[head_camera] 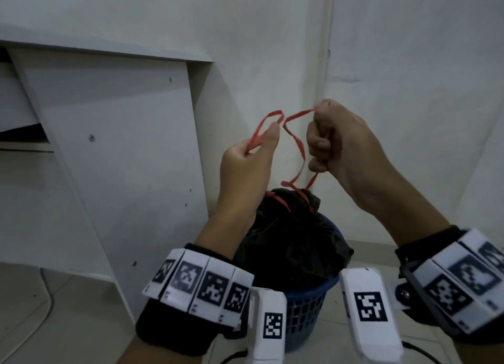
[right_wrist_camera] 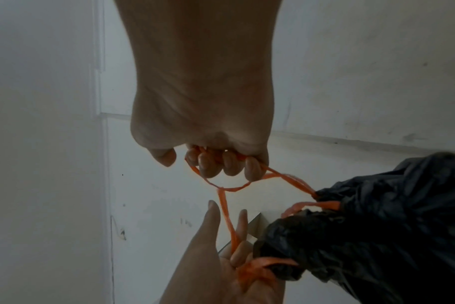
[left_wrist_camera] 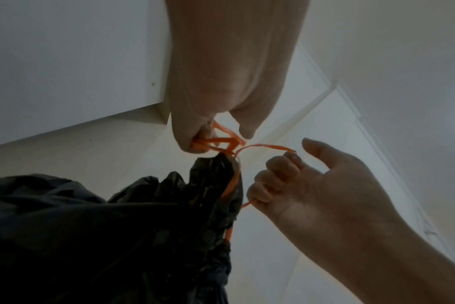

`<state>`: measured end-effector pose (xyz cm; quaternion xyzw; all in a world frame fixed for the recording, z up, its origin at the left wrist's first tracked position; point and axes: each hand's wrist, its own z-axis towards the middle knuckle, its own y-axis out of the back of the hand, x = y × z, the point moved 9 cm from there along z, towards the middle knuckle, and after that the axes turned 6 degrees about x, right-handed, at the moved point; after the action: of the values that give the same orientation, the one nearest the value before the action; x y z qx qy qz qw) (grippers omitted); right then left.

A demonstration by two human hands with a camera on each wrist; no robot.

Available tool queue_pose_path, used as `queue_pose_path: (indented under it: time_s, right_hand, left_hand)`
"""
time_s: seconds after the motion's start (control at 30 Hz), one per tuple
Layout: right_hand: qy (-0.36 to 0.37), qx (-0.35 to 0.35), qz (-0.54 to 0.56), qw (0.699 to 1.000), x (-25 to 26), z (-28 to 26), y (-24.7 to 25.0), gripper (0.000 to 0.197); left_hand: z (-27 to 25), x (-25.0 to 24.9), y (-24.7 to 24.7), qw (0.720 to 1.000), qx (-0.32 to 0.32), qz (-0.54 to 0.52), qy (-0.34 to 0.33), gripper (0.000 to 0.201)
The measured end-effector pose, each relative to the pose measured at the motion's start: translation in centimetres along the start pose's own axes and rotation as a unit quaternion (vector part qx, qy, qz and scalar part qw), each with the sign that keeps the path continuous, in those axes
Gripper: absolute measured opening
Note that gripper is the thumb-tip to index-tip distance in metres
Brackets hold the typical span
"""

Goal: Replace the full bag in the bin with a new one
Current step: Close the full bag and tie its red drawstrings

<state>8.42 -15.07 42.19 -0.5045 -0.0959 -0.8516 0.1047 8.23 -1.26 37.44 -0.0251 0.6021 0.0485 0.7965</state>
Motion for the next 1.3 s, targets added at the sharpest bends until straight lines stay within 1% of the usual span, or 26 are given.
queue_pose_path:
  time_s: [0.03,0.1,0.17,0.27,0.3,0.33,0.37,0.4,0.43,0.47,0.53,0.57,0.6,0.63,0.67,0.7,0.73,0.8,0.87,0.9,0.93,1.03,1.13,1.2,1.27,1.3]
  right_hand:
    - [0.001,-0.001,-0.01,1.0,0.1,0.0,0.0,0.032]
    - [0.005,0.001,-0.071,0.997,0.1,-0.3,0.0,0.036]
    - [0.021,0.021,-0.139,0.99,0.2,-0.5,-0.1,0.036]
    - [0.051,0.071,-0.212,0.973,0.0,-0.8,-0.7,0.036]
    - [0.066,0.072,-0.246,0.964,-0.1,-0.9,-0.7,0.035]
    - [0.088,0.053,-0.286,0.953,0.0,-1.0,-0.5,0.031]
    - [0.107,0.011,-0.33,0.938,0.2,-1.1,-0.1,0.026]
    - [0.118,-0.039,-0.37,0.921,0.5,-1.3,0.5,0.028]
    - [0.119,-0.074,-0.396,0.907,0.6,-1.6,0.9,0.045]
    - [0.108,-0.081,-0.395,0.909,0.2,-1.6,1.3,0.066]
    - [0.054,-0.049,-0.332,0.94,-1.4,-1.0,1.6,0.101]
    - [0.025,-0.023,-0.29,0.956,-2.0,-0.8,1.4,0.11]
    - [0.01,0.006,-0.237,0.971,-2.6,-0.6,1.0,0.113]
    - [0.01,0.043,-0.177,0.983,-2.7,-0.5,0.4,0.109]
    - [0.019,0.086,-0.115,0.989,-2.7,-0.4,-0.4,0.094]
    - [0.028,0.117,-0.067,0.991,-2.4,-0.5,-1.1,0.072]
    - [0.035,0.131,-0.033,0.99,-2.0,-0.6,-1.5,0.056]
    - [0.03,0.121,-0.02,0.992,-1.9,-0.7,-1.6,0.041]
    - [0.031,0.096,-0.071,0.992,-2.1,-0.6,-1.0,0.026]
    - [0.033,0.089,-0.099,0.99,-2.1,-0.6,-0.9,0.023]
    - [0.027,0.089,-0.108,0.99,-2.4,-0.7,-0.8,0.026]
    - [-0.007,0.111,-0.054,0.992,-3.0,-0.8,-0.7,0.036]
    - [-0.042,0.128,0.006,0.991,-3.5,-0.7,-0.8,0.037]
    - [-0.039,0.079,0.007,0.996,-3.6,-0.3,0.1,0.033]
    - [-0.026,-0.021,-0.028,0.999,-3.6,0.0,1.9,0.031]
    - [-0.02,-0.069,-0.051,0.996,-3.6,0.0,2.9,0.03]
  left_hand:
    - [0.0,0.0,0.0,1.0,-0.008,-0.025,0.001,0.042]
    - [0.1,0.0,-0.1,0.998,-0.012,-0.064,0.017,0.052]
    - [0.4,0.0,-0.5,0.997,0.004,-0.074,0.033,0.058]
    - [0.6,-0.1,-1.1,0.996,0.029,-0.08,0.026,0.045]
    - [0.7,-0.3,-1.1,0.996,0.031,-0.076,0.016,0.038]
    - [0.9,-0.5,-1.0,0.997,0.031,-0.073,0.007,0.034]
    - [1.0,-0.7,-0.9,0.997,0.031,-0.076,-0.001,0.031]
    - [1.1,-1.0,-0.8,0.996,0.037,-0.085,-0.009,0.03]
    - [1.2,-1.5,-0.8,0.994,0.053,-0.091,-0.014,0.03]
    - [1.3,-1.9,-0.9,0.993,0.076,-0.091,-0.017,0.029]
    - [1.1,-2.7,-1.5,0.987,0.131,-0.095,-0.018,0.031]
    - [0.9,-2.9,-1.8,0.982,0.158,-0.103,-0.017,0.031]
    - [0.7,-3.1,-2.2,0.977,0.182,-0.109,-0.016,0.03]
    - [0.5,-3.2,-2.4,0.973,0.201,-0.109,-0.016,0.031]
    - [0.4,-3.2,-2.5,0.972,0.21,-0.104,-0.018,0.032]
    - [0.4,-3.2,-2.5,0.974,0.206,-0.095,-0.022,0.034]
    - [0.5,-3.2,-2.2,0.978,0.19,-0.081,-0.028,0.037]
    - [1.0,-3.2,-1.3,0.989,0.138,-0.034,-0.039,0.041]
    - [1.4,-3.3,0.0,0.996,0.07,0.015,-0.05,0.038]
    - [1.5,-3.4,0.6,0.997,0.041,0.023,-0.055,0.036]
    - [1.6,-3.3,1.2,0.998,0.019,0.022,-0.057,0.037]
    - [1.7,-3.0,2.5,0.998,-0.03,0.007,-0.056,0.038]
    - [2.2,-2.3,3.1,0.998,-0.039,-0.001,-0.056,0.036]
    - [2.3,-2.0,3.2,0.999,-0.035,0.008,-0.039,0.04]
    - [2.3,-1.7,3.7,0.997,-0.049,0.065,-0.013,0.044]
    - [2.1,-1.8,3.9,0.995,-0.066,0.076,-0.005,0.042]
